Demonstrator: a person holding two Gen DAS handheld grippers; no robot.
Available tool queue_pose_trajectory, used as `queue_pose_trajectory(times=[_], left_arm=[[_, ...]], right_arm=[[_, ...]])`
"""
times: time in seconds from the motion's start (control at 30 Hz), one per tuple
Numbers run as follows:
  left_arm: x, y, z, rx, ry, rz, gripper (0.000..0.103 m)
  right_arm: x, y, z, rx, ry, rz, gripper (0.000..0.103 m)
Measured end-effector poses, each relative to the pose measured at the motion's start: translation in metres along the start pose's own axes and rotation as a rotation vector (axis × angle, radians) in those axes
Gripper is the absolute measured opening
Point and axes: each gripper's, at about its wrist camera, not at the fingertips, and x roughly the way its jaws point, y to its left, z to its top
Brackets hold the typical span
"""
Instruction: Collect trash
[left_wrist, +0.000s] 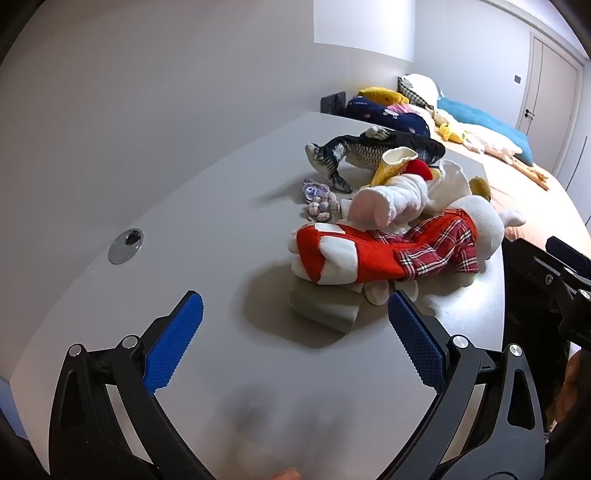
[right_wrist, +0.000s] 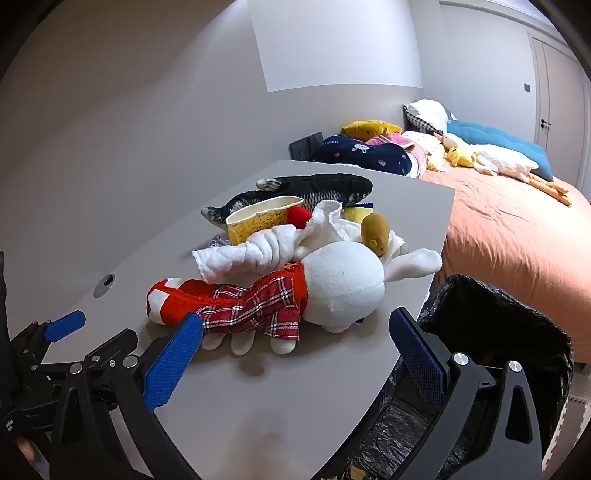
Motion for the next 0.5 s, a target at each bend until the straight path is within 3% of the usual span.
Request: queue_pose_trajectory(times=[0.5], left_arm=[[-0.0024,0.0031,-0.0006,-0.007,-0.003,-0.009,0.097]], right_arm=[[-0.0022,-0.0019,0.0009,-0.003,0.0,-0.003,0.1]])
